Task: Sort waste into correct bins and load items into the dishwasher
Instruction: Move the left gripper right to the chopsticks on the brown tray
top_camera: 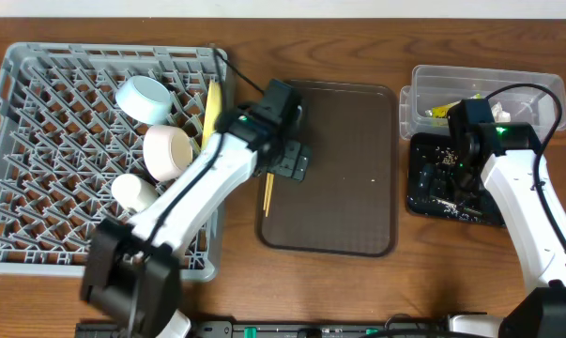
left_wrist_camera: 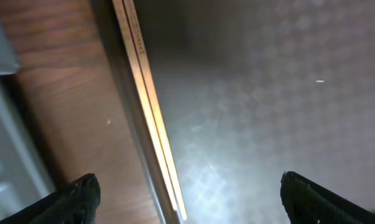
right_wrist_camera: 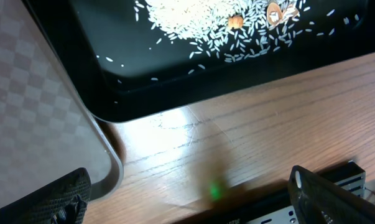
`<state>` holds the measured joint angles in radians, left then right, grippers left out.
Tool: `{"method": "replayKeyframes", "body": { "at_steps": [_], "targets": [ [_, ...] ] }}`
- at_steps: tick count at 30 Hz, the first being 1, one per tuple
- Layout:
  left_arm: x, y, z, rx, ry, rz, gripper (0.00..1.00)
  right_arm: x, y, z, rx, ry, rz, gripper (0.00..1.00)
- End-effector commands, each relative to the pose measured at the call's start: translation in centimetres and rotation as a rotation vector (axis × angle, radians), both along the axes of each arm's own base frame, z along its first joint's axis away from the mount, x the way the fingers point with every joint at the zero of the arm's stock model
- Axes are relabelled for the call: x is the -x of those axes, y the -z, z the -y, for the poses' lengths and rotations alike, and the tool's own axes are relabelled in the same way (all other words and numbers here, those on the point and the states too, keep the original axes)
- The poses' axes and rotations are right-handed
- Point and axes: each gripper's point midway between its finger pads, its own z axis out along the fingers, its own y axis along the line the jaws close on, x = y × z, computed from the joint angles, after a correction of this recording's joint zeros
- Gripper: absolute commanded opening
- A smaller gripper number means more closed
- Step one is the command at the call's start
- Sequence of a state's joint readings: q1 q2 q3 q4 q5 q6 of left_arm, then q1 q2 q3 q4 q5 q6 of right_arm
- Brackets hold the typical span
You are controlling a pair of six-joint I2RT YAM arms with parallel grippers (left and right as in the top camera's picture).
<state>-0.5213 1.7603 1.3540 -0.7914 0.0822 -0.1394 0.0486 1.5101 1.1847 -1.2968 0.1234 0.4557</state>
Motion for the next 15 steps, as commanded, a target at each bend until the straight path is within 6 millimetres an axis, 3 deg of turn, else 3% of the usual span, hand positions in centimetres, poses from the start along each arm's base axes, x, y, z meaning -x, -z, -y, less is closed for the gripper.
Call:
{"method": "replayKeyframes", "body": {
  "at_steps": [1, 15],
  "targets": [
    [-0.5, 1.8, -0.1, -0.031, -0.021, -0.019, 0.94, -0.3, -0.2, 0.1, -0.001, 0.004, 0.009, 0.99],
    [-0.8, 6.7, 1.4, -0.005, -0.027, -0.11, 0.93, -0.2, -0.2, 0.1, -0.001, 0.004, 0.008, 0.99]
  ]
}}
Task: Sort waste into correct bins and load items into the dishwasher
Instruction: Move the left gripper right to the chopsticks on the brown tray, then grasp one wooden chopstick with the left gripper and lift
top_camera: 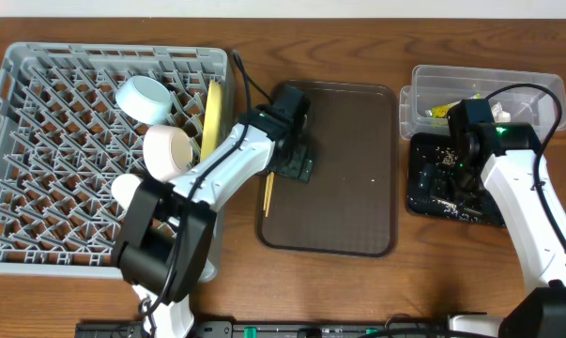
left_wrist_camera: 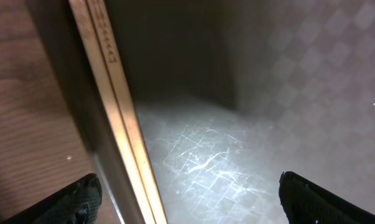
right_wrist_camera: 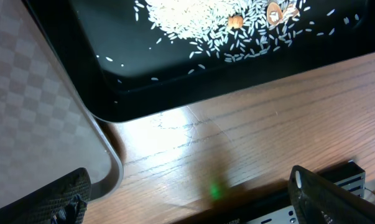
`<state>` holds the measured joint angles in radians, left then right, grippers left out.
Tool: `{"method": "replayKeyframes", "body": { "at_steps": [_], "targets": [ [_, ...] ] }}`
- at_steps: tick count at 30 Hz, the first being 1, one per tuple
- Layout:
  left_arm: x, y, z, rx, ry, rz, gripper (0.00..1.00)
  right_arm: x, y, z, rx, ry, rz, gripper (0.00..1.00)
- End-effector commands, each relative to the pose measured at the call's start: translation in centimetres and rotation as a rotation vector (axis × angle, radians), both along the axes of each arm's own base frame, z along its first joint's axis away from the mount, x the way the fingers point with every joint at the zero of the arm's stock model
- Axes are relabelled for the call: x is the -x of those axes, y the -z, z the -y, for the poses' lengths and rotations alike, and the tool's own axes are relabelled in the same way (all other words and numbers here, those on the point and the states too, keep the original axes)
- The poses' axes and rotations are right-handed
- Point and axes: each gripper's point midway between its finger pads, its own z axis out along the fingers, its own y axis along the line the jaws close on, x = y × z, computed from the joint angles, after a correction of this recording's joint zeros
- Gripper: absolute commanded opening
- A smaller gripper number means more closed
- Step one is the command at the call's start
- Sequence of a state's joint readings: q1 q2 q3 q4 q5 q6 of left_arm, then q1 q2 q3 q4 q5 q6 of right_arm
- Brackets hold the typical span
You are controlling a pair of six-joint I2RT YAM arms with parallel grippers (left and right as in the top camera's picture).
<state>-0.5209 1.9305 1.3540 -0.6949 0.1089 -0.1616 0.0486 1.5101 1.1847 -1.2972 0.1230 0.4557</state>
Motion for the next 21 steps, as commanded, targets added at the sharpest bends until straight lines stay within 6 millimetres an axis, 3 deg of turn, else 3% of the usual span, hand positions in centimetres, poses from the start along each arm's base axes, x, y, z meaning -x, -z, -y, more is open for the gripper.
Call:
{"method": "replayKeyframes", "body": {
  "at_steps": [1, 10, 21],
  "targets": [
    [0.3, 1.0, 0.2, 0.003, -0.013, -0.033, 0.93, -0.2, -0.2, 0.1, -0.001, 0.004, 0.008, 0.99],
    [0.2, 1.3, 0.4, 0.015, -0.074, -0.037, 0.92, -0.2, -0.2, 0.1, -0.001, 0.004, 0.008, 0.99],
    [0.9, 1.6, 2.1, 0.021, -0.048, -0.033, 0.92, -0.1, -0.2, 0.1, -0.001, 0.004, 0.003, 0.99]
  ]
}}
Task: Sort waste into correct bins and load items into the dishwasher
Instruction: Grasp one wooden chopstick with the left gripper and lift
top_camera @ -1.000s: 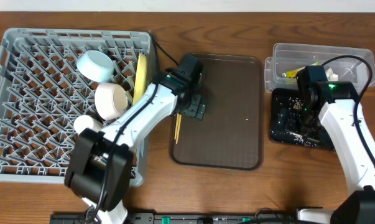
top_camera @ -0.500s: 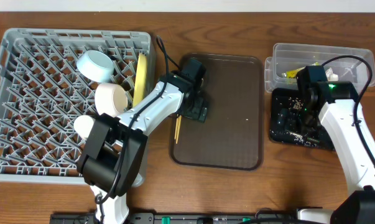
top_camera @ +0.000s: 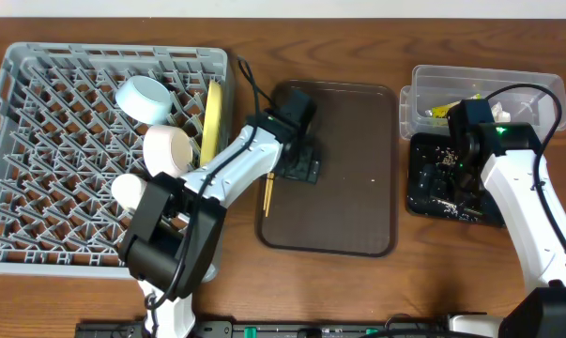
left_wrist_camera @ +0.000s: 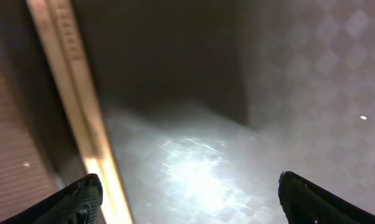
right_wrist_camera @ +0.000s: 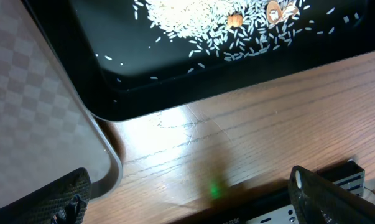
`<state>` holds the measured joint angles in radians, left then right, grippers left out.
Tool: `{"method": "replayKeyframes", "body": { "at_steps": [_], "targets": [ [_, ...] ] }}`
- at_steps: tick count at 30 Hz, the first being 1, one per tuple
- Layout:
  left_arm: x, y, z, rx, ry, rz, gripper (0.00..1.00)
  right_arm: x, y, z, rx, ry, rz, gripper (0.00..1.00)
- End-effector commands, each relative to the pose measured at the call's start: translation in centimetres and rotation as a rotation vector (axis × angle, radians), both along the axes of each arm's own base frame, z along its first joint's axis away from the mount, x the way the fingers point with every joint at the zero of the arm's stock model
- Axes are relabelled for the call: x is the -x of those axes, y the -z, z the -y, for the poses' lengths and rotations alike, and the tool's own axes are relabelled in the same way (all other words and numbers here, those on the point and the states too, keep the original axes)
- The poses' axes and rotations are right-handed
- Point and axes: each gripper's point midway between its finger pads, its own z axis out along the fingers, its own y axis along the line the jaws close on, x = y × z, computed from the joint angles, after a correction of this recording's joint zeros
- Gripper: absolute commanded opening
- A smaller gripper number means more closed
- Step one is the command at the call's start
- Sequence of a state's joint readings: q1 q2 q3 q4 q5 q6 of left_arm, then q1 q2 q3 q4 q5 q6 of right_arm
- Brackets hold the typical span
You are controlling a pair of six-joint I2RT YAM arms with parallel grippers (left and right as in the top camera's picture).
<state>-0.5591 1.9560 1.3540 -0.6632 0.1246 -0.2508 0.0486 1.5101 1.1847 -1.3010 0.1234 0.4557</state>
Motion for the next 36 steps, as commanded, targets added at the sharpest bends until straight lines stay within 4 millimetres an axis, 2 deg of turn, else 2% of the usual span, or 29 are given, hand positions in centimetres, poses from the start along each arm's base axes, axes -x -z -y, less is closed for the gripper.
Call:
{"method": "replayKeyframes", "body": {
  "at_steps": [1, 15, 26, 36],
  "targets": [
    [0.4, 0.8, 0.4, -0.008, 0.001, -0.014, 0.92, -0.1, -0.2, 0.1, -0.001, 0.004, 0.004, 0.99],
    [-0.8, 1.0, -1.0, -0.084, -0.084, 0.043, 0.84, 0.0, -0.2, 0.1, 0.0, 0.004, -0.003, 1.0],
    [-0.5, 2.8, -1.2, -0.109, -0.081, 0.008, 0.84, 0.2, -0.3, 0.1, 0.0, 0.004, -0.01, 0.99],
    [0.0, 3.4, -1.1, -0.106, -0.077, -0.02, 0.84, 0.3, -0.3, 0.1, 0.0, 0.004, -0.015, 0.99]
  ]
}}
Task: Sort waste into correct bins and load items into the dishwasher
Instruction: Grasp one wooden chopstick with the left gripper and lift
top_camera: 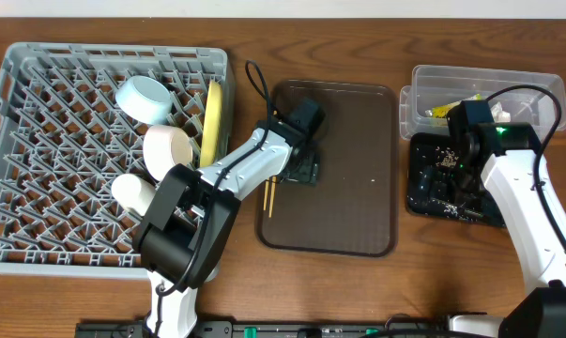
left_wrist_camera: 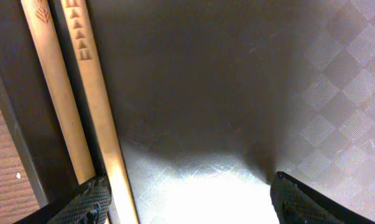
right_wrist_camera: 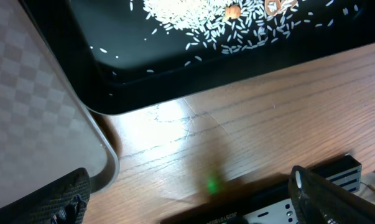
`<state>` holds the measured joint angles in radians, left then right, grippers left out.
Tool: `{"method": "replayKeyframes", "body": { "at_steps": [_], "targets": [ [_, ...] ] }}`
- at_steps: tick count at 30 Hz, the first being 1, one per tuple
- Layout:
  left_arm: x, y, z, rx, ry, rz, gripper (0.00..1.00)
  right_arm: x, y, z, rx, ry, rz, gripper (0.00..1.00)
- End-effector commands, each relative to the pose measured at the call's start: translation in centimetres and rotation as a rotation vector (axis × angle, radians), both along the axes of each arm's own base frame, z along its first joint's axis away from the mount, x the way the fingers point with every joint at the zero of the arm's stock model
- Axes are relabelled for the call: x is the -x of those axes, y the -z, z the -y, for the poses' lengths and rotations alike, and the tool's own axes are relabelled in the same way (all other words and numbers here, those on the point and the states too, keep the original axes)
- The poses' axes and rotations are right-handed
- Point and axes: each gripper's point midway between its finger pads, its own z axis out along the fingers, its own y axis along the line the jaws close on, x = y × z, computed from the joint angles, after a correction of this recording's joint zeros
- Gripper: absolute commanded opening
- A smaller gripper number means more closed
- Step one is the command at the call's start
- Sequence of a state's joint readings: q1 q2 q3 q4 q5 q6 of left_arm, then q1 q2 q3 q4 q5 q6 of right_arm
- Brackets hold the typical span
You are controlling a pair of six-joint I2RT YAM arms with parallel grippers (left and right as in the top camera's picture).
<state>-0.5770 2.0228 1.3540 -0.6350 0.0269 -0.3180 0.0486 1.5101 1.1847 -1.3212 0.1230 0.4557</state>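
Note:
Two wooden chopsticks [left_wrist_camera: 94,118] lie side by side along the left edge of the brown tray [left_wrist_camera: 249,81]; overhead the chopsticks [top_camera: 268,194] show just left of my left gripper [top_camera: 301,169]. That left gripper [left_wrist_camera: 196,202] is open and close above the tray, its left fingertip [left_wrist_camera: 87,202] by the chopsticks, one stick just inside the gap. My right gripper [right_wrist_camera: 203,199] is open over bare table beside a black tray of rice scraps [right_wrist_camera: 237,37]. Nothing is held.
The grey dish rack [top_camera: 38,235] at the left holds a pale blue bowl [top_camera: 144,97], two cream cups [top_camera: 168,150] and a yellow plate [top_camera: 210,117]. A clear bin [top_camera: 484,84] with wrappers stands behind the black tray [top_camera: 451,183].
My left gripper has come closer to the tray and the chopsticks, which now look larger, with both sticks at its left fingertip. The right gripper has barely shifted and stays open.
My left gripper was open above the tray's left edge, with the chopsticks running up the middle of its view. At each later moment it was lower and further over the tray, the sticks nearer its left finger. The right arm stayed by the black tray.

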Motion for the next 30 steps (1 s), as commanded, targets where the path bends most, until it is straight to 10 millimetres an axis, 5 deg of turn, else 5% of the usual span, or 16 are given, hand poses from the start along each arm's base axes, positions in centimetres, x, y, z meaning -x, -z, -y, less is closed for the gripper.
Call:
{"method": "replayKeyframes", "body": {
  "at_steps": [1, 8, 13, 19, 30],
  "targets": [
    [0.7, 1.0, -0.1, -0.001, -0.008, -0.039, 0.82, -0.2, -0.2, 0.1, 0.0, 0.004, 0.006, 0.99],
    [1.1, 1.0, 0.4, 0.032, -0.002, -0.061, 0.41, -0.1, -0.2, 0.1, 0.0, 0.004, 0.003, 0.99],
    [1.2, 1.0, 0.5, 0.038, 0.0, -0.066, 0.24, -0.1, -0.2, 0.1, 0.0, 0.004, 0.003, 0.99],
    [1.8, 1.3, 0.8, 0.034, 0.012, -0.077, 0.11, -0.1, -0.2, 0.1, -0.001, 0.004, 0.002, 0.99],
    [2.6, 1.1, 1.4, 0.03, 0.037, -0.081, 0.06, -0.1, -0.2, 0.1, 0.0, 0.002, 0.002, 0.99]
  ]
}}
